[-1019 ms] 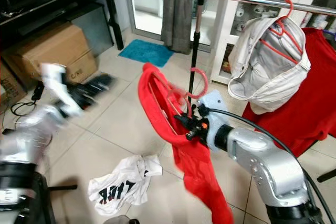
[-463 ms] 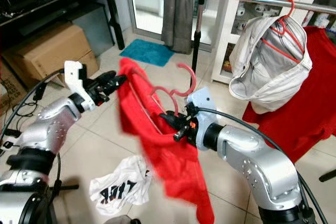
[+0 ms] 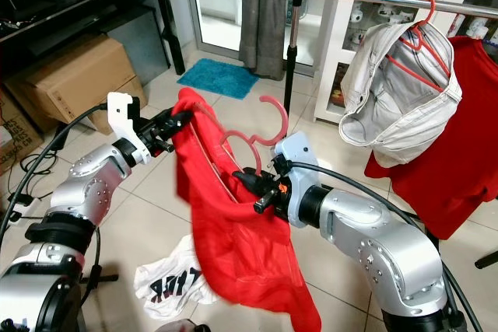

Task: Hang hanger

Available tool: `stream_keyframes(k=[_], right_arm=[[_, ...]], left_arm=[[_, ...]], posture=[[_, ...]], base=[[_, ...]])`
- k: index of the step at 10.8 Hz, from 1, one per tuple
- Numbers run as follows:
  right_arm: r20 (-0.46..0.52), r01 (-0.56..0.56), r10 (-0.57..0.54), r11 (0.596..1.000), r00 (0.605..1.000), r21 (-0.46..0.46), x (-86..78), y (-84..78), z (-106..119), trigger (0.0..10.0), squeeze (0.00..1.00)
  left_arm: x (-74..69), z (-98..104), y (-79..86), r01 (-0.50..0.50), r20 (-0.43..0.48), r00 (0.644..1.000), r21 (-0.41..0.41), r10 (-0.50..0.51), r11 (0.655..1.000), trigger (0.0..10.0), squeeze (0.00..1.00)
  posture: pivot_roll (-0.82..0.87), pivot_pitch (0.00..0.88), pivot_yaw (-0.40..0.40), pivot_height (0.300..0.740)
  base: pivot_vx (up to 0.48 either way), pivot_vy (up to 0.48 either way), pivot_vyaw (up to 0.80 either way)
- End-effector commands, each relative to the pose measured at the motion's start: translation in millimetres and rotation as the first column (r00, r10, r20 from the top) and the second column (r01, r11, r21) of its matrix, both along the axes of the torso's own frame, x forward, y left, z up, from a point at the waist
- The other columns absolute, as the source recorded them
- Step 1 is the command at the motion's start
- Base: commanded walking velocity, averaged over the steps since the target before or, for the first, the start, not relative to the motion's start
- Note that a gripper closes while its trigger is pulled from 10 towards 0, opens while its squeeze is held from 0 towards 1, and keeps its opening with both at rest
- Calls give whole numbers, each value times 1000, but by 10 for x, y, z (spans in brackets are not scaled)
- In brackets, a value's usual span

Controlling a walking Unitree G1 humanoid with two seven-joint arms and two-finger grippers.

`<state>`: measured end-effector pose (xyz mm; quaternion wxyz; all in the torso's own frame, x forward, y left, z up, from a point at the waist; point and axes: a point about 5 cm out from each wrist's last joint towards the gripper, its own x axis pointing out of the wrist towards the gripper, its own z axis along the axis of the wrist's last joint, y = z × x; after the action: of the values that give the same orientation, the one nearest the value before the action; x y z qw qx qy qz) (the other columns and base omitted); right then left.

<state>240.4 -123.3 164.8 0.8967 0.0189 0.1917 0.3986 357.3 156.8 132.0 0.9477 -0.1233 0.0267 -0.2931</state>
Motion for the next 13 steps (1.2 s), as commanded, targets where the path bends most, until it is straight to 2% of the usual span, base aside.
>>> stream_keyframes(k=[1, 5, 6, 8, 9, 10, 11, 13], right_arm=[[37, -17, 17, 1000, 999, 6, -33, 21, 88, 0, 0], [42, -71, 70, 997, 997, 11, -73, 32, 105, 0, 0], [42, -65, 66, 998, 997, -18, -65, 4, 82, 0, 0], [33, -110, 118, 977, 992, -180, -107, -40, -71, 0, 0], [10, -120, 123, 976, 992, -183, -146, -66, -134, 0, 0], [1, -123, 125, 977, 992, -173, -170, -87, -161, 0, 0], [8, -94, 95, 990, 995, -102, -152, -102, -133, 0, 0], [60, 0, -5, 995, 998, 97, -38, -42, 5, 0, 0]], left_arm=[[31, 37, 80, -42, 10, 999, 7, 42, 999, 0, 0], [57, 30, 136, -64, 15, 998, 17, 64, 998, 0, 0], [84, 80, 217, -98, 22, 995, 20, 97, 995, 0, 0], [165, 186, 515, -267, 1, 964, 19, 267, 964, 0, 0], [203, 320, 647, -327, 10, 945, -51, 327, 944, 0, 0], [230, 395, 788, -424, -17, 905, -128, 426, 896, 0, 0], [223, 352, 887, -487, -37, 873, -80, 486, 870, 0, 0], [135, -52, 680, -389, -180, 905, 19, 386, 921, 0, 0]], posture=[[-91, 0, 110, 740], [-97, 0, 102, 740], [-97, 0, 102, 740], [-97, 0, 97, 740], [-97, 0, 97, 740], [-96, 0, 94, 740], [-96, 0, 98, 740], [-99, 0, 103, 740]], base=[[0, 0, 0], [0, 0, 0], [0, 0, 0], [0, 0, 0], [0, 0, 0], [0, 0, 0], [0, 0, 0], [0, 0, 0]])
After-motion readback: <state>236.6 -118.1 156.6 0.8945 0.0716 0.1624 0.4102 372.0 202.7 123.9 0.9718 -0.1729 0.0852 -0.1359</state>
